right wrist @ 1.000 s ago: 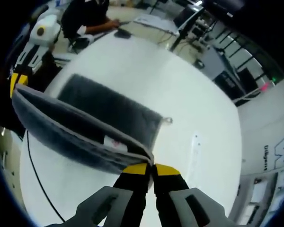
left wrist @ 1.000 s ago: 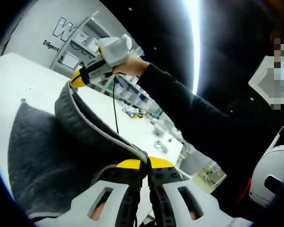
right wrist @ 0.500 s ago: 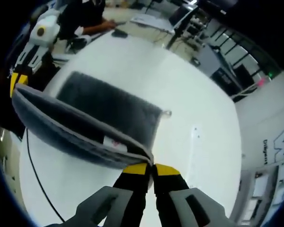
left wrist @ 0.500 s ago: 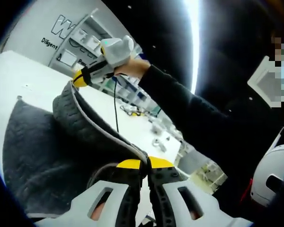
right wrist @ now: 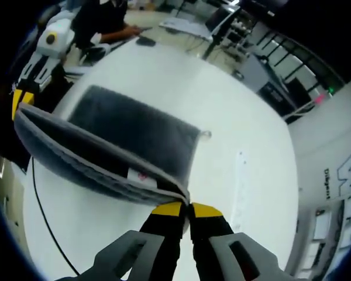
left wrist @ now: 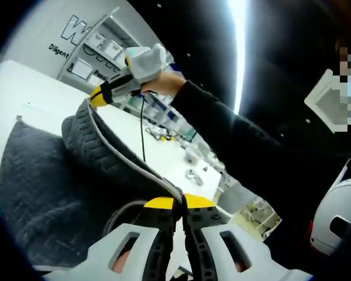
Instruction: Open the folded towel by lifting each exposed corner and separating the folded layers until the towel lies flat within the target outline without major curled edges
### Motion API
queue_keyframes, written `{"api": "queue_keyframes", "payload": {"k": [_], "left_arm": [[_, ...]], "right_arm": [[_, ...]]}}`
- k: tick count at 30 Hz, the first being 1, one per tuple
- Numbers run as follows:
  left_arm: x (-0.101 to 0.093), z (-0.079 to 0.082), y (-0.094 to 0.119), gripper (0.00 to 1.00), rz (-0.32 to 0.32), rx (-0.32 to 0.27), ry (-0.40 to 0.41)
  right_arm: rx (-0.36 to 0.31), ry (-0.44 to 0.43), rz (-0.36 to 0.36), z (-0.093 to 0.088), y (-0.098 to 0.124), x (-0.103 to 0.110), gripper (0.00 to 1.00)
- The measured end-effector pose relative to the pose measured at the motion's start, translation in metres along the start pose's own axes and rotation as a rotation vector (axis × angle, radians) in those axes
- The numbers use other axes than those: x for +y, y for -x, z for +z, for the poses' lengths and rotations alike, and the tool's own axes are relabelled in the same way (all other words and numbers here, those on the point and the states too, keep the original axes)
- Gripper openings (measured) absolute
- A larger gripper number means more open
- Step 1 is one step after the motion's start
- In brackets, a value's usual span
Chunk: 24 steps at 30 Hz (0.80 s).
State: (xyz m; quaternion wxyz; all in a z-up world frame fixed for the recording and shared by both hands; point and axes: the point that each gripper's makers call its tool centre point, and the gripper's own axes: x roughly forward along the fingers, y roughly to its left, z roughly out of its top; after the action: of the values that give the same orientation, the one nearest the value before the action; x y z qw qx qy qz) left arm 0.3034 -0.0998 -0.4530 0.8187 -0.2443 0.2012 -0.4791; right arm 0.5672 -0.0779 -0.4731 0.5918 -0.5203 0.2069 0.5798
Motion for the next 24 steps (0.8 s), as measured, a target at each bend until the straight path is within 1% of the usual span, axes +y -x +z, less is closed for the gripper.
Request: {"api": "queue_keyframes", "payload": {"k": [6, 11, 17, 24], "left_arm": [[-0.003, -0.003, -0.003, 0.02, -0.007, 0.010, 0.001], [-0.004, -0.003, -0.007, 0.02, -0.014, 0.015, 0.001], [-0.007, -0.008, -0.012, 0.02, -0.021, 0.027, 0.002], [-0.008, -0.009, -0.015, 0.02, -0.022, 0.031, -0.002]], "right_arm": [[0.016, -0.015, 0.003, -0.013, 0.002, 0.007, 0.00], [0.011, -0.038, -0.013, -0.017, 0.008, 0.007, 0.00], [0.014, -0.049, -0.024, -0.023, 0.010, 0.011, 0.00], [0.016, -0.069, -0.029, -0.030, 0.013, 0.014, 0.00]]}}
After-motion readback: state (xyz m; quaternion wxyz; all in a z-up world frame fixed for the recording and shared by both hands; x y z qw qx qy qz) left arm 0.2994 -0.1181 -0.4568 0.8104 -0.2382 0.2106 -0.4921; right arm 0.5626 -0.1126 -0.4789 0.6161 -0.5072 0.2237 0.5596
